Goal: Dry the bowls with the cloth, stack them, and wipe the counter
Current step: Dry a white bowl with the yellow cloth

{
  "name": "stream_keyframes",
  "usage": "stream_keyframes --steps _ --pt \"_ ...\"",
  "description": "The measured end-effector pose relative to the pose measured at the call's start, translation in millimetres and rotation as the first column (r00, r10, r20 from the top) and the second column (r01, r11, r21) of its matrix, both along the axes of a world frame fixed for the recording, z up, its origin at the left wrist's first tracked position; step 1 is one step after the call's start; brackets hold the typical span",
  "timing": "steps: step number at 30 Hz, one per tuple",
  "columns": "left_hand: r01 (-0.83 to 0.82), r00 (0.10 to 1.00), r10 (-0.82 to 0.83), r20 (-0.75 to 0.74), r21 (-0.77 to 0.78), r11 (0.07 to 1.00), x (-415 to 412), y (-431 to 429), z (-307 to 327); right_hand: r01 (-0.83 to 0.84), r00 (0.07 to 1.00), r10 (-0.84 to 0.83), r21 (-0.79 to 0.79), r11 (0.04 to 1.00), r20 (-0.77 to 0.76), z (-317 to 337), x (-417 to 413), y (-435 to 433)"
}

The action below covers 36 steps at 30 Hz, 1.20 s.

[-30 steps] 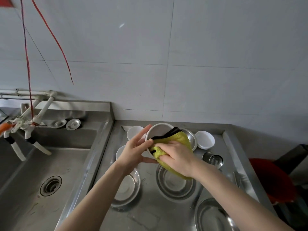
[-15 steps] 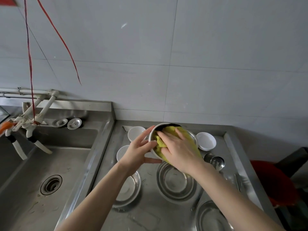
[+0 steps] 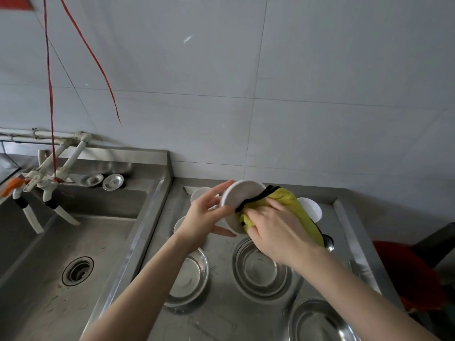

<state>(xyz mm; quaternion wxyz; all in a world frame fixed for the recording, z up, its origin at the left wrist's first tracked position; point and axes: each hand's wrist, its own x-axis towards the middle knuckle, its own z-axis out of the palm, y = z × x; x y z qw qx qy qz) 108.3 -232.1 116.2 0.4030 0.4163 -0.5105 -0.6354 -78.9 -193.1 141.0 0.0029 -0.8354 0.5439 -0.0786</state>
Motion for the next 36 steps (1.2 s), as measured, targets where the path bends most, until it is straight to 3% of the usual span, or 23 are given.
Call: stream_keyframes --steps 3,7,12,14,16,20,24,27,31,36 --pt "-0.002 1.000 0.003 -0.008 0.014 1.000 -0.7 0.8 -1.0 0.082 0.997 -0.082 -0.034 0.996 0.014 -4.7 -3.5 -6.6" --pt "0.002 0.999 0.002 -0.051 0.060 0.998 -4.8 1.7 0.1 0.012 0.989 -0.007 -0.029 1.000 0.145 4.9 4.8 -13.3" --pt "0.009 0.992 -0.002 -0.122 0.056 0.998 -0.4 -2.7 4.0 -0.156 0.905 0.042 0.238 0.959 0.423 12.1 16.3 -17.6" --pt "-0.021 0.991 0.026 -0.130 0.044 0.999 2.4 -4.5 5.9 -0.194 0.866 0.037 0.269 0.943 0.498 5.8 14.1 -15.8" --pt "-0.052 0.991 0.056 -0.119 0.036 0.998 3.2 -3.9 5.6 -0.179 0.894 0.045 0.265 0.947 0.445 4.8 8.5 -11.5" --pt "-0.055 0.998 0.054 -0.044 -0.007 0.998 0.3 -1.3 1.4 -0.115 0.988 0.097 0.147 0.982 0.123 4.3 -3.0 -4.5" --pt "-0.024 1.000 0.024 0.002 -0.018 1.000 -5.3 -0.7 1.7 0.006 0.998 -0.006 0.007 1.000 -0.070 -5.0 -4.7 -7.2" --pt "-0.021 1.000 0.021 -0.007 0.014 1.000 -6.3 -1.9 1.8 0.076 0.997 -0.077 -0.042 0.996 -0.024 -0.7 -8.1 -14.4" --pt "-0.008 0.999 0.010 -0.053 0.041 0.999 -8.6 1.4 -0.1 0.005 0.990 -0.002 -0.023 1.000 0.141 6.2 1.4 -21.0" --pt "0.000 0.997 0.002 -0.078 0.034 0.999 0.8 -1.0 -2.8 -0.157 0.914 0.046 0.248 0.956 0.402 9.7 16.2 -14.3"
